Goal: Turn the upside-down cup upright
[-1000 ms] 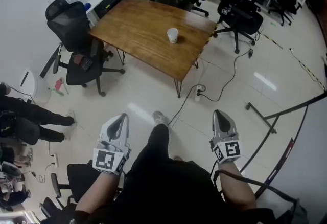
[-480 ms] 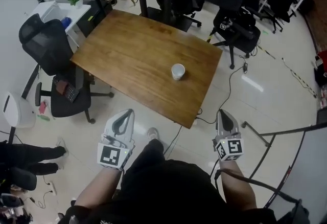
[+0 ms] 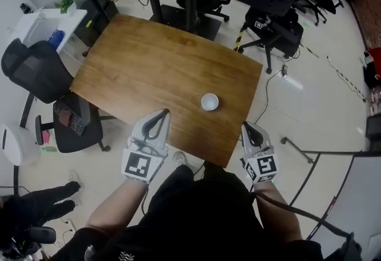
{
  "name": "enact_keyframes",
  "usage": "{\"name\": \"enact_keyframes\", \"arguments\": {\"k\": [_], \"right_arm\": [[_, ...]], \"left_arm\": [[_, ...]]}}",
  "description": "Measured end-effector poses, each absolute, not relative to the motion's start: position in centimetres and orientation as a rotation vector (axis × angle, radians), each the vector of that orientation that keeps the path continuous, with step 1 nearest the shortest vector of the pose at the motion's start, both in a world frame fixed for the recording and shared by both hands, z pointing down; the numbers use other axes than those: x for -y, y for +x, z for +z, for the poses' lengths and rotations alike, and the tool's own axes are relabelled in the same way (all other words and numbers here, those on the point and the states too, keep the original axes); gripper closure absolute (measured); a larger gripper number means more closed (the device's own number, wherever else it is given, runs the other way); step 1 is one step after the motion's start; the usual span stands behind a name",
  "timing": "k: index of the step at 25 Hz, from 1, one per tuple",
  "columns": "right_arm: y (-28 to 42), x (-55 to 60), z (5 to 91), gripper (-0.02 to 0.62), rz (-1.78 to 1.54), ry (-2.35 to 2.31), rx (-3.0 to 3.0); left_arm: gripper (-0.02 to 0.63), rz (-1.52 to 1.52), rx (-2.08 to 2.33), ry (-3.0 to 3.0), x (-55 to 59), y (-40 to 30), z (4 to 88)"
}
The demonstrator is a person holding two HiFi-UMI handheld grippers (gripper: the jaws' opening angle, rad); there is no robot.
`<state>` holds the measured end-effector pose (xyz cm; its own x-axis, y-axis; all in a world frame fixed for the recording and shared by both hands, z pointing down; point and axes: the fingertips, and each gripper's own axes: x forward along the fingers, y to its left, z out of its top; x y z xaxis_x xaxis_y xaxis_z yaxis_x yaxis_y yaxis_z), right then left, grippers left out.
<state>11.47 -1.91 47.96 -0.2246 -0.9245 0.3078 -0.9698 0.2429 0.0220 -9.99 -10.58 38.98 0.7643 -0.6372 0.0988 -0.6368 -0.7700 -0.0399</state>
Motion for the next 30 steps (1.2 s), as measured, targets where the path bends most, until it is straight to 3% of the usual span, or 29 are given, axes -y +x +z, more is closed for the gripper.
{"name": "enact_keyframes", "arguments": {"k": [4, 5, 7, 10, 14, 15, 16, 30], "right_arm": [[11.8, 5.3, 49.0, 0.592, 0.296, 1.686, 2.334], [11.8, 6.1, 49.3, 0.591, 0.307, 1.663, 2.353], [11.8, 8.0, 50.0, 0.505, 0.323, 1.627, 2.385], [11.5, 10.5, 51.8, 0.5, 0.349, 1.604, 2.405], [11.0, 12.7, 54.9, 0.489, 0.407, 1.552, 2.38], [11.0, 13.0, 55.3, 0.489, 0.406, 1.542, 2.379], [10.9, 13.2, 55.6, 0.489, 0.413, 1.534, 2.378], [9.0, 14.8, 62.5, 0.486, 0.601, 1.411, 2.265]], "left_arm": [[0.606, -0.179, -1.116, -2.9, 10.9, -9.1, 38.5], [0.579, -0.186, -1.145, -2.885, 10.8, -9.2, 38.4], [0.486, -0.224, -1.193, -2.858, 10.9, -9.5, 38.4], [0.471, -0.27, -1.248, -2.833, 11.6, -10.0, 38.9], [0.48, -0.35, -1.23, -2.873, 11.7, -10.1, 40.0], [0.511, -0.381, -1.211, -2.898, 11.5, -9.9, 40.7], [0.606, -0.416, -1.201, -2.918, 11.3, -9.8, 41.3], [0.607, -0.533, -1.378, -2.877, 10.5, -13.5, 43.6]]}}
